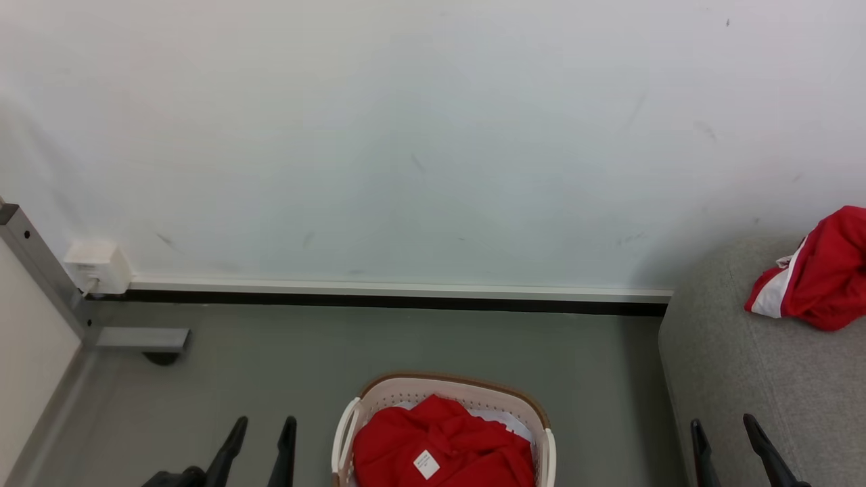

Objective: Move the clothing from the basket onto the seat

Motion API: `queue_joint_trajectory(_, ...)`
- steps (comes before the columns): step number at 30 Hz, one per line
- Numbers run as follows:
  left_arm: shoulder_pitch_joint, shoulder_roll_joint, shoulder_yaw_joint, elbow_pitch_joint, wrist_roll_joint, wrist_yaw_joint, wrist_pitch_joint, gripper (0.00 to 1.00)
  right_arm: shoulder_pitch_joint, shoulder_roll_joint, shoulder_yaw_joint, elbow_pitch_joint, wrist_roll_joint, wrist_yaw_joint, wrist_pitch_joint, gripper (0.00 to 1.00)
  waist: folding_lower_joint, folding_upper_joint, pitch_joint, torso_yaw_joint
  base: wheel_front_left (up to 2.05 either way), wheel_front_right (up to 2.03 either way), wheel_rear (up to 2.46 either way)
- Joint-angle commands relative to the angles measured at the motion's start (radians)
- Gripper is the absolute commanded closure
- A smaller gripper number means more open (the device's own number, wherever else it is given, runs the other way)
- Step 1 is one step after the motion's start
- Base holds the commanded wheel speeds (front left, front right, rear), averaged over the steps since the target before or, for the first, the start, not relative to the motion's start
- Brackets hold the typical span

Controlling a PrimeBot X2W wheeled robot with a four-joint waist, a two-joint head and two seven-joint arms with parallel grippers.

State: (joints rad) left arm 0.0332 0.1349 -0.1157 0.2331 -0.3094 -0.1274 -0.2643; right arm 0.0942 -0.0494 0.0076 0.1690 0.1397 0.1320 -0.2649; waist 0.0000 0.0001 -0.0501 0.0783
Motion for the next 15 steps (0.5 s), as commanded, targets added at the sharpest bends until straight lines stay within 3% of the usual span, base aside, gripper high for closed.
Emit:
queue_joint_trajectory(1,0.009,-0.002,0.0,0.002,0.013,-0.005,0.0,0.0,0.007,-0.002,0.001,0.006,0.007,-0.003,0.001,0.0,0.0,-0.0001,0.0,-0.002,0.0,0.0,0.0)
queue_joint_trajectory(15,0.001,0.017,-0.019,0.001,-0.015,-0.004,0.0,0.0,0.003,-0.002,0.005,0.015,0.01,-0.003,0.001,0.0,0.0,-0.0001,0.007,-0.021,0.0,0.0,0.0)
